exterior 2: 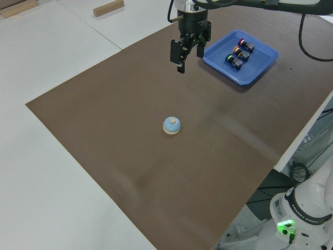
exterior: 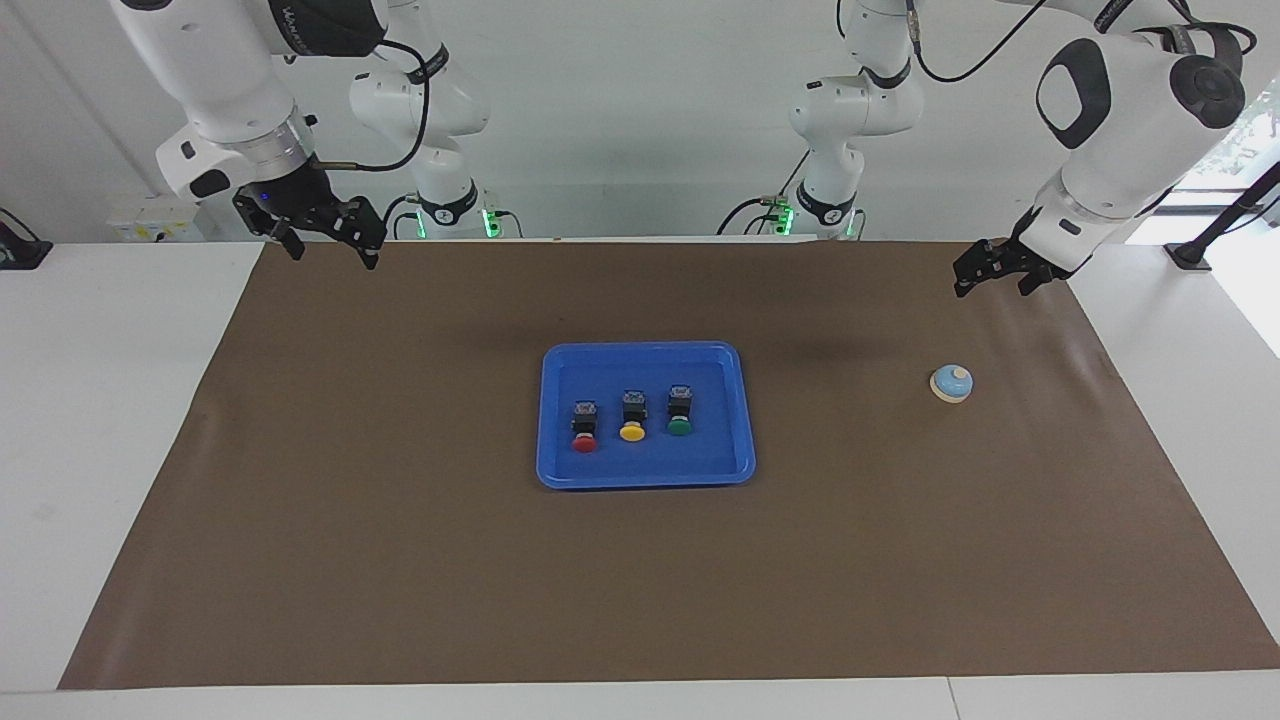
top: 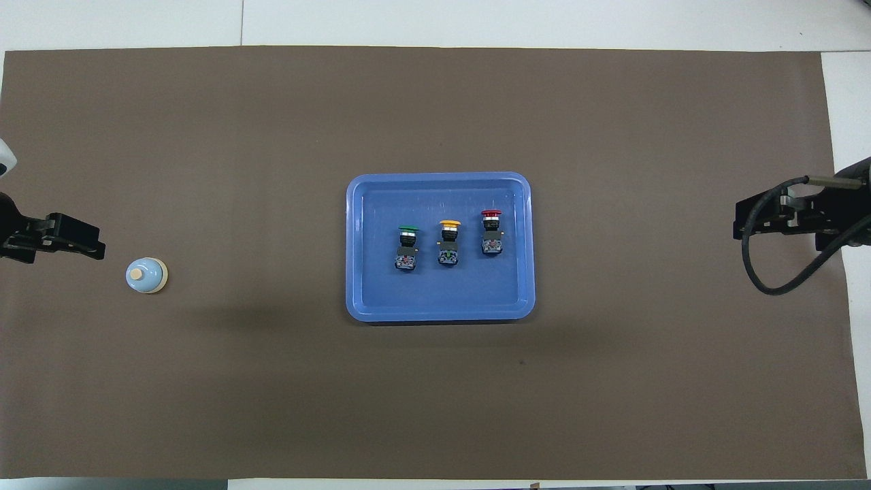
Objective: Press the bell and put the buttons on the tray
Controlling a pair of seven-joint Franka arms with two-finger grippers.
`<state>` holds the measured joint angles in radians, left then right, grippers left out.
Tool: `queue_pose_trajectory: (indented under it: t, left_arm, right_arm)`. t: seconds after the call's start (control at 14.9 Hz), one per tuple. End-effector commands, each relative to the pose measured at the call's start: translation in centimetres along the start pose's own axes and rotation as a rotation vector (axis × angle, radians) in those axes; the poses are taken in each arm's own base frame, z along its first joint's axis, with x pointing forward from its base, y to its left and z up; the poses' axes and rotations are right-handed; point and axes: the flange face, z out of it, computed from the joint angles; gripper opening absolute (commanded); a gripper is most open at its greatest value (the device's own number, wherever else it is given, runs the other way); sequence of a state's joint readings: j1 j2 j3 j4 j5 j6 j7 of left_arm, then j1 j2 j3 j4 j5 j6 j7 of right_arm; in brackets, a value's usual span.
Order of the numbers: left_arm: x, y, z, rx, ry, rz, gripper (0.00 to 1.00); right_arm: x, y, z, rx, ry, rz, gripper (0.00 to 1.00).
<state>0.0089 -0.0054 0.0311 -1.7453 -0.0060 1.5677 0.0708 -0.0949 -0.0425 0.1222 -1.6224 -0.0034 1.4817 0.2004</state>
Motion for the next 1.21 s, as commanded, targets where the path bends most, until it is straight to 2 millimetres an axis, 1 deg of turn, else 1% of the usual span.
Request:
queue_pose_trajectory:
  t: [0.0, 0.07, 0.27, 0.34, 0.4, 0.47, 0.54, 0.67, 0.87, 1.14]
  left_arm:
    - [1.4, 0.3, -2.4, 0.007, -0.017, -0.005, 1.00]
    - [1.4, 0.3, -2.7, 0.007, -0.014, -0.005, 1.00]
    - [1.4, 0.2, -2.0, 0.011, -0.014, -0.004, 1.00]
    - [1.3, 0.4, -2.1, 0.019, -0.018, 0.005, 1.00]
    - [1.3, 1.3, -2.1, 0.024, -0.021, 0.022, 1.00]
    - [1.4, 2.6, -2.2, 0.028, -0.015, 0.044, 1.00]
    - [1.4, 3.0, -2.6, 0.027, -0.003, 0.050, 1.00]
    - [1.2, 3.0, -3.2, 0.027, 0.022, 0.052, 1.00]
    - [1.3, 3.0, -3.3, 0.023, 0.039, 0.047, 1.00]
    - [2.0, 2.9, -3.5, 0.023, 0.088, 0.038, 1.00]
  right_arm:
    - [-0.3, 0.4, -0.3, 0.002, -0.010, -0.015, 1.00]
    - [-0.3, 0.4, -0.2, 0.002, -0.011, -0.015, 1.00]
    - [-0.3, 0.4, -0.3, 0.002, -0.010, -0.015, 1.00]
    - [-0.3, 0.4, -0.2, 0.002, -0.011, -0.015, 1.00]
    - [-0.3, 0.4, -0.2, 0.002, -0.011, -0.015, 1.00]
    - [-0.3, 0.4, -0.3, 0.002, -0.010, -0.014, 1.00]
    - [-0.3, 0.4, -0.3, 0.003, -0.010, -0.012, 1.00]
    - [-0.3, 0.4, -0.2, 0.003, -0.011, -0.012, 1.00]
    - [-0.3, 0.4, -0.3, 0.003, -0.010, -0.012, 1.00]
    - [-0.3, 0.4, -0.2, 0.003, -0.011, -0.012, 1.00]
